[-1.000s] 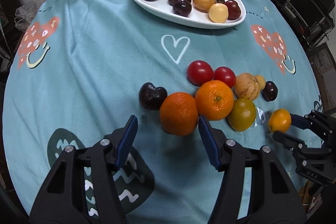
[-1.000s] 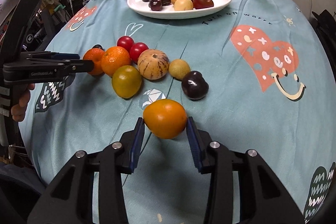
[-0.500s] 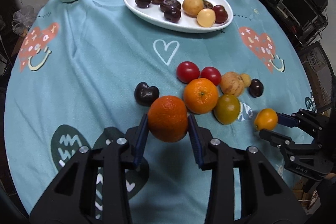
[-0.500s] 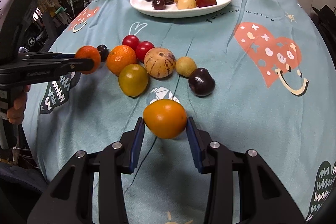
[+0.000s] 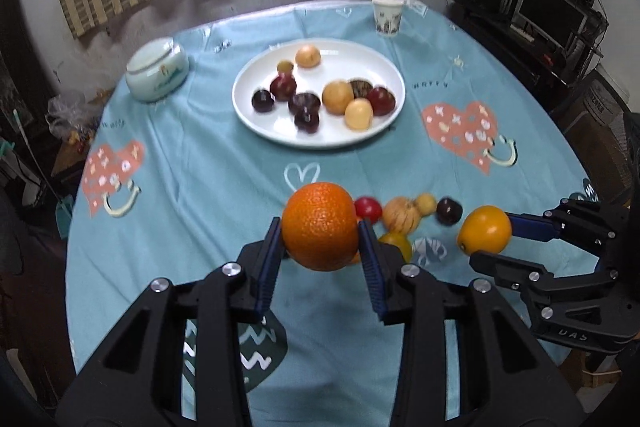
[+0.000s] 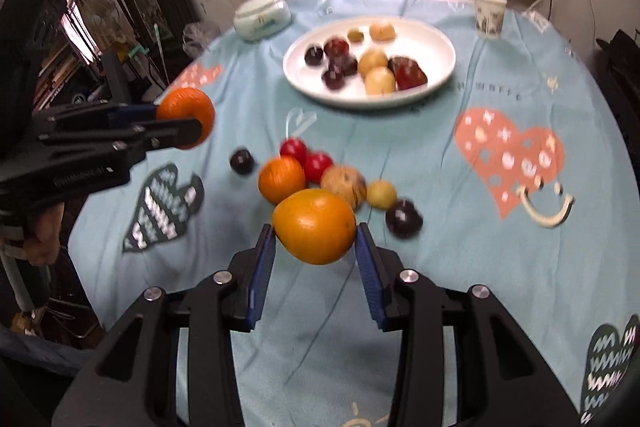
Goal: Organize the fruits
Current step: 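Lower both oranges onto the white plate and open both grippers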
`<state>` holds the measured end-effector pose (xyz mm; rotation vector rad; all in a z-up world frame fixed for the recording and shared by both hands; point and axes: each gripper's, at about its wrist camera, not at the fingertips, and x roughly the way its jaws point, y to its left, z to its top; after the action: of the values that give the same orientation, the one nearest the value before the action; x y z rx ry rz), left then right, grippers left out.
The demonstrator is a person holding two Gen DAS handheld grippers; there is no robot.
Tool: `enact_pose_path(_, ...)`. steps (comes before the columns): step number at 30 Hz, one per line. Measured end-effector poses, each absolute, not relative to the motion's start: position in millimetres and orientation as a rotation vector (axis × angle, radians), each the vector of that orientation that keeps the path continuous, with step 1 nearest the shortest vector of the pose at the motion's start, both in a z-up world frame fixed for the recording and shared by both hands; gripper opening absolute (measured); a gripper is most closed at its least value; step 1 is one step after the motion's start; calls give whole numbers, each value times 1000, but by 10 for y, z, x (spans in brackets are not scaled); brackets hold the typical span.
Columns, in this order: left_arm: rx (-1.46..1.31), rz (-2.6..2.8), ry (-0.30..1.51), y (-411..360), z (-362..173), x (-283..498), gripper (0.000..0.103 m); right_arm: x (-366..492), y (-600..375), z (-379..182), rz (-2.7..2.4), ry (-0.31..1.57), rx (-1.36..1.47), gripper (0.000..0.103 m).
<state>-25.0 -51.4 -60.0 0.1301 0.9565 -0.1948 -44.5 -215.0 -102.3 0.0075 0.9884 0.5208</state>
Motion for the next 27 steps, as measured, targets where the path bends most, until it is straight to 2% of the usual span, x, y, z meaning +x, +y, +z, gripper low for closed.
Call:
enact_pose_path(4, 148, -192, 915, -567, -433, -209, 38, -354, -2174, -761, 531, 925, 22, 41)
enact_pose_path(14, 156, -185, 918, -619, -382, 129, 38, -30, -2160, -631, 538, 904, 13, 41)
enact_pose_path(23, 122, -174, 943, -570, -619, 865, 39, 709, -2105, -590, 514, 873, -22, 41)
enact_pose_path(27, 62, -133, 1011, -446, -877, 1375, 39, 1275, -2060, -772, 474, 908, -44, 41)
